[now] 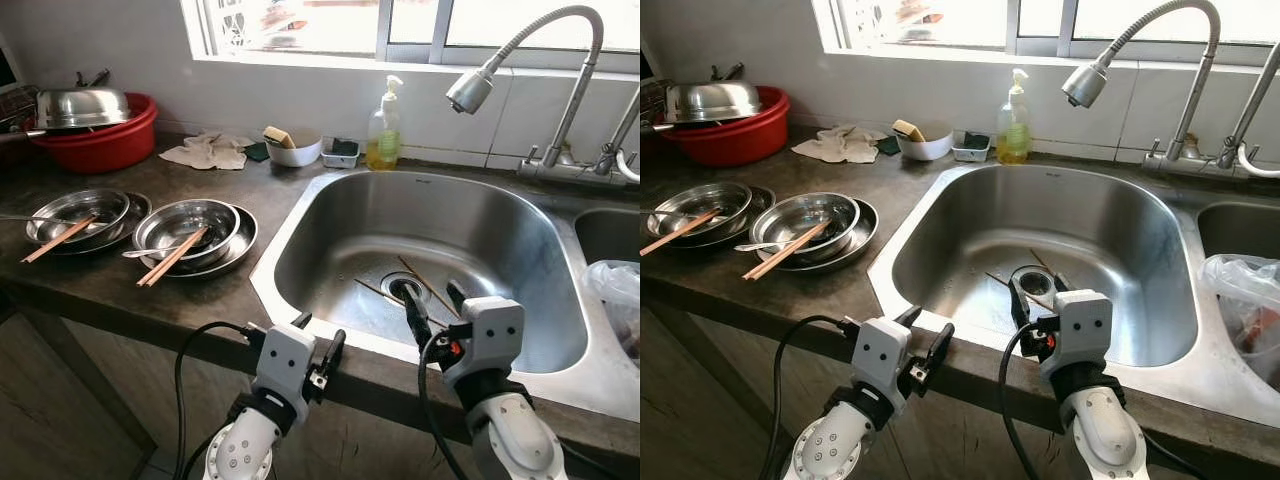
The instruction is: Kitchen organization
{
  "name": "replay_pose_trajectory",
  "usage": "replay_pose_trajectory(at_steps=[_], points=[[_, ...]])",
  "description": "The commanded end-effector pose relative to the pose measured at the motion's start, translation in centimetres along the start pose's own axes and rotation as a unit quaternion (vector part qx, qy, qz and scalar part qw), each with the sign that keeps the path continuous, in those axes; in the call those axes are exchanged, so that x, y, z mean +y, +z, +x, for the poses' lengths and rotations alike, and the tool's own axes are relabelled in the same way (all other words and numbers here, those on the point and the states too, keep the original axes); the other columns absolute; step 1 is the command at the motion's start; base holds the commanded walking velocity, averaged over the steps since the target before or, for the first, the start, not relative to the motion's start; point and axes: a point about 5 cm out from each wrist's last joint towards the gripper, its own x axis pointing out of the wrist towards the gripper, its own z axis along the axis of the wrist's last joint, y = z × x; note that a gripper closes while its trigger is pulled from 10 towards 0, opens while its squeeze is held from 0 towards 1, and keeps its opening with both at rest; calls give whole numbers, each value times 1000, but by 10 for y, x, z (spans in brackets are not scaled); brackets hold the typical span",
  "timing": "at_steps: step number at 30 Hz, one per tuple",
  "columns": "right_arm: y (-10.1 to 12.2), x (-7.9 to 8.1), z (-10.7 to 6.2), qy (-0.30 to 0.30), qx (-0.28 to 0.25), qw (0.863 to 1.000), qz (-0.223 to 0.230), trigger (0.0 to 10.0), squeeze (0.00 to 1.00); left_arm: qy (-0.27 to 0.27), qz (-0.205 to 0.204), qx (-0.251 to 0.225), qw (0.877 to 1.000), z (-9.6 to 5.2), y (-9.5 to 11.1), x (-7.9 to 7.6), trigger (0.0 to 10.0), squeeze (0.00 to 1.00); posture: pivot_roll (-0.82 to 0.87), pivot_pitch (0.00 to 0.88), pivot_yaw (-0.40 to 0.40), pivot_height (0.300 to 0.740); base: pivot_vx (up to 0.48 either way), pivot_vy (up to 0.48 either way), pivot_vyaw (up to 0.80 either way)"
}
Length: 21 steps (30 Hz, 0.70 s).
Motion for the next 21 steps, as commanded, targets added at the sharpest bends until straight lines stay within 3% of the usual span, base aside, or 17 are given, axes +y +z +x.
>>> replay_pose_trajectory(at_steps=[1,4,21], points=[[5,3,0,8,-8,1000,3,10000,0,2,4,-9,1000,-3,5,1,10000,0,-4,0,2,740,0,0,0],[5,5,1,10,-8,1000,6,10000,0,7,2,-7,1000,-3,4,2,10000,0,0,0,3,740,0,0,0],[2,10,4,9,-2,1000,8,10000,0,1,0,-1,1000,-4,2,-2,10000,0,1,0,5,740,-290,0,0]])
